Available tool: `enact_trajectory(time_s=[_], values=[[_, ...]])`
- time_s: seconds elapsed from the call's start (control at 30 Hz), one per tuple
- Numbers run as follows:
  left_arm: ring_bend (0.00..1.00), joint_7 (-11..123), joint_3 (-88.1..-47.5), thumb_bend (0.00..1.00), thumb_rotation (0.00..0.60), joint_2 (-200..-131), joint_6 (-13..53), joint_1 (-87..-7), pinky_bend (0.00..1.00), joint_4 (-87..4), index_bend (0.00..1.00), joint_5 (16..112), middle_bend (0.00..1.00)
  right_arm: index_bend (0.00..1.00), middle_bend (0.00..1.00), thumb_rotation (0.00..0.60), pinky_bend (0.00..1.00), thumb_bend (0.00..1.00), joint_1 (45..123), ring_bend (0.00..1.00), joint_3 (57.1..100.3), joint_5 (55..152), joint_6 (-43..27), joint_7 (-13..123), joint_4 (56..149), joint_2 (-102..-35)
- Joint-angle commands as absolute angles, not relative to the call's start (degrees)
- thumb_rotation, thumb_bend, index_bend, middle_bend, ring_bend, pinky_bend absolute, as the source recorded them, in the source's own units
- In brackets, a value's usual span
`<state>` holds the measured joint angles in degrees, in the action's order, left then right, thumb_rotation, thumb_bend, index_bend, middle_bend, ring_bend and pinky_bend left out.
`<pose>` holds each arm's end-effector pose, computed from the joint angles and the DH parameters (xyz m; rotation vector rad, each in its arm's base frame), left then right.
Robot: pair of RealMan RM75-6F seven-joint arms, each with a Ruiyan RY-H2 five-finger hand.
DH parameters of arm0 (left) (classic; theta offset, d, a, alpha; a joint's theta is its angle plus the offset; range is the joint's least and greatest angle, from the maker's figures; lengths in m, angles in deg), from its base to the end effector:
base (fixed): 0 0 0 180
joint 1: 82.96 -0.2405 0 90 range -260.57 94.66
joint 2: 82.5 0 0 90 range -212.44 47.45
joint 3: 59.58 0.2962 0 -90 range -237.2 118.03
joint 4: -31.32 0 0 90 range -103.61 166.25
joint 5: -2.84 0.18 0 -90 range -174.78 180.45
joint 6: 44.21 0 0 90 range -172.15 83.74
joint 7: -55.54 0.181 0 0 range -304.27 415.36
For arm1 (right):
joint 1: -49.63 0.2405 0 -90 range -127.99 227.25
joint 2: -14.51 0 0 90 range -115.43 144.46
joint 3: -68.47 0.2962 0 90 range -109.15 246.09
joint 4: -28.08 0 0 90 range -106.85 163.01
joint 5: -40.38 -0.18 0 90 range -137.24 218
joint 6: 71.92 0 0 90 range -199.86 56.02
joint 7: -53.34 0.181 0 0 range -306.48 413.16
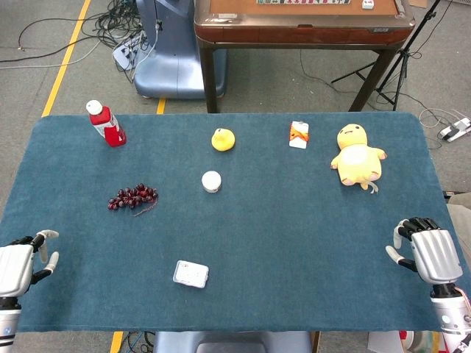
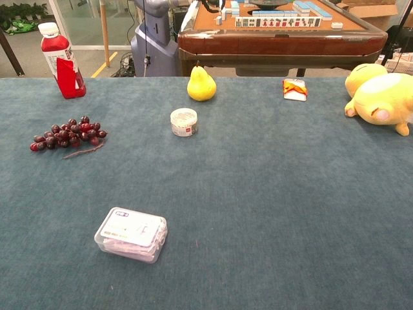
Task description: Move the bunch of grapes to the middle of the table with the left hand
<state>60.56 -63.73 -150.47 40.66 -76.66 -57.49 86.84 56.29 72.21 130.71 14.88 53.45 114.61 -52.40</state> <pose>-0.3408 0.2318 0.1912 -1.3805 -0.8294 -0.8590 -0.3270 -0.2322 0.1974 1.4505 -0.7801 0.9580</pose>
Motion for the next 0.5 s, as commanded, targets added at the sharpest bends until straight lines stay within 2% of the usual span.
enact_trajectory(time_s=[0.03,0.13,0.27,0.5], values=[[0.49,61.25,-63.59,0.38,0.600,-150.48,40.07,-76.29,0.56,-57.43,0.36,86.68,0.66,0.71,0.56,0.600,0.43,0.14,56.25,0.41,72.03,130.70,14.75,53.29,114.86,-52.15],[0.49,61.73,-63.57,0.38,0.600,-150.65,40.10,-76.20,0.56,-57.49,0.36,86.76,0.64,0.70,0.56,0.600,0.43,0.14,56.11,0.41,71.95,131.11,15.26,53.38,115.20,-51.99],[0.51,60.39,-63.87,0.38,0.600,-150.99,40.54,-76.11,0.56,-57.06,0.37,86.97,0.56,0.69,0.56,0.600,0.43,0.14,55.77,0.41,71.79,131.18,15.69,53.66,115.27,-51.91],[0.40,58.58,-63.76,0.38,0.600,-151.20,40.49,-75.13,0.56,-56.91,0.36,89.03,0.43,0.67,0.56,0.600,0.43,0.14,54.74,0.41,71.67,131.84,17.81,54.28,115.42,-51.69]])
